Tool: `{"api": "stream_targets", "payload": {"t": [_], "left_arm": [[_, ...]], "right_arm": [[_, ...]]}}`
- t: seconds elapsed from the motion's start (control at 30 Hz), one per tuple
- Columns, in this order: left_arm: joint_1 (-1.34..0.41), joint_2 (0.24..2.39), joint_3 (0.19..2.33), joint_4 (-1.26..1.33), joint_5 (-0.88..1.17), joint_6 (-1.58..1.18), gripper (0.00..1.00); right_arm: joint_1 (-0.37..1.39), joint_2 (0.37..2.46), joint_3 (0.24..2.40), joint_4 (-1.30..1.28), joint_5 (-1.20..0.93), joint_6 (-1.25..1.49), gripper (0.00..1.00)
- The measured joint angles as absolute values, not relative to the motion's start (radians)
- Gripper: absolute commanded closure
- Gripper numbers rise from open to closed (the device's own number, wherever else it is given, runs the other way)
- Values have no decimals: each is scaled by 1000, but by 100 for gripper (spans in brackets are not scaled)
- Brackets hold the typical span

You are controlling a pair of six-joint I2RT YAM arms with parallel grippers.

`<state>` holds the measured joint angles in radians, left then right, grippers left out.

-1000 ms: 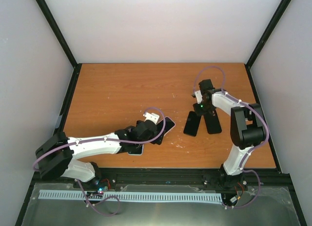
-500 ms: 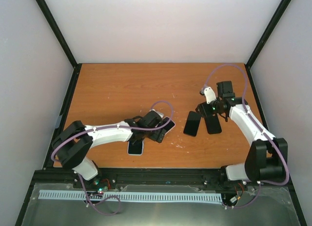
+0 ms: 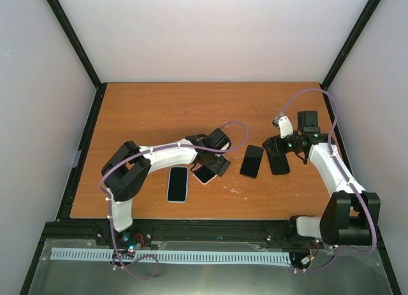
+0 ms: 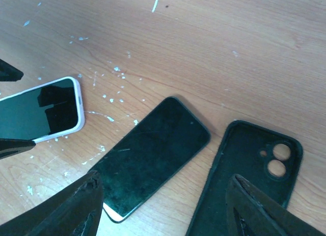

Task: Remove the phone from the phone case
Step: Pick up the phone at the center of the board.

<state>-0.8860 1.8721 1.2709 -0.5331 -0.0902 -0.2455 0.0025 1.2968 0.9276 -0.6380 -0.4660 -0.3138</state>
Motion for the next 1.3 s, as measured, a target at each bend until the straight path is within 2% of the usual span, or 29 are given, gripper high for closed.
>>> {"api": "stream_targets", "payload": {"t": [0.27,0.67,0.93,1.03,1.2,1.3], "left_arm": [[-880,1964,1372,-620,-79,-210,0],[-880,1978,1384,-664,-76,-206,1],[-877,1959,1306,-615,-3,-154,22],[-884,1954,1298,-605,19,-123,25],[-992,1946,1275,-563,10,-7,25],[-1104,1917,1228,-509,36,62,15]], "right_arm": [[-52,1279,922,-635,-463,-313,34],[-52,1277,922,-635,-465,-314,34],[-52,1278,922,-635,-473,-314,34],[-52,1279,922,-635,-479,-314,34],[-52,1279,922,-635,-482,-314,34],[-52,1280,922,-635,-487,-314,33]]}}
